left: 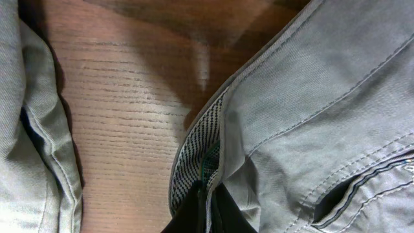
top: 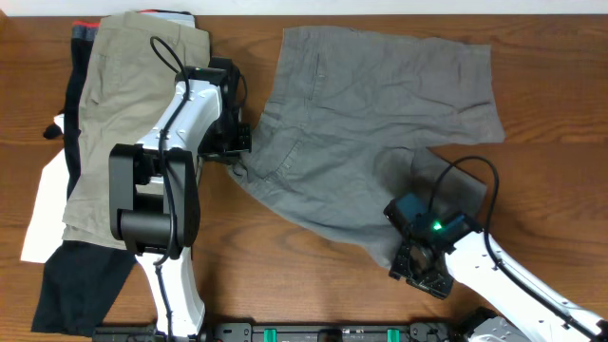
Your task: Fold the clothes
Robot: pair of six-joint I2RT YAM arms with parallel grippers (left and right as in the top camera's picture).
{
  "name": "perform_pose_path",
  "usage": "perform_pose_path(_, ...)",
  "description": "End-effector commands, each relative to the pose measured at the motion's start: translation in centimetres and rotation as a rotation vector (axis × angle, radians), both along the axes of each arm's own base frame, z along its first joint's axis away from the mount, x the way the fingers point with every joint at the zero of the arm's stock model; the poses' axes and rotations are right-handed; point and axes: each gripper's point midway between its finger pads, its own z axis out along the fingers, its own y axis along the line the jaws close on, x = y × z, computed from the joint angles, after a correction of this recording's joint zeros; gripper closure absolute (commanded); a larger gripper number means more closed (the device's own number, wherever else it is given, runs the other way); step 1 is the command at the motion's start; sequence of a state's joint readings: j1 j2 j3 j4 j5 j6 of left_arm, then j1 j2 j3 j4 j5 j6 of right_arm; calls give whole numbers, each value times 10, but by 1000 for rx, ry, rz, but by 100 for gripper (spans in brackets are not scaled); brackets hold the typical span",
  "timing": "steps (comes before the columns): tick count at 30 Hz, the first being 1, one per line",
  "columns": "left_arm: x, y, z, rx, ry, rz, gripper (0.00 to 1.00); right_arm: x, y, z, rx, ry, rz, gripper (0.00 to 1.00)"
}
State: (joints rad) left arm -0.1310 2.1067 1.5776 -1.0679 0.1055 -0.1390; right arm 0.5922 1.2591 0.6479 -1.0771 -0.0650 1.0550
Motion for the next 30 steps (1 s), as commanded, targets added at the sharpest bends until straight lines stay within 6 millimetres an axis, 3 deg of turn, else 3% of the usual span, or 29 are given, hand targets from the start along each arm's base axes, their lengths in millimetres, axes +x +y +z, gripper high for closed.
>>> perform_pose_path(1,0,-1,-1,-9,0,17,94,-1,-8,-9,-37,-27,-32,39)
perform_pose_path(8,2,-2,-1,-9,-6,17,94,12,-18,-16,-85,-95,-71,36)
perform_pose_path(15,2,-2,-1,-10,-7,17,94,32,-8,-21,-44,-174,-79,36)
perform_pose_path(18,2,-2,-1,-10,-7,17,94,35,-6,-25,-42,-175,-78,51)
perform_pose_path(20,2,-2,-1,-10,-7,17,94,34,-2,-28,-30,-157,-65,68)
perform_pose_path(21,2,-2,-1,-10,-7,17,94,33,0,-30,-19,-146,-57,80)
perform_pose_path(22,2,-2,-1,-10,-7,17,94,31,3,-30,-3,-131,-56,98)
perform_pose_path(26,-3,-2,3,-16,7,17,94,30,3,-23,9,-123,-72,99)
perform_pose_path(30,-9,1,16,-15,12,21,94,45,-6,4,37,-178,-63,99)
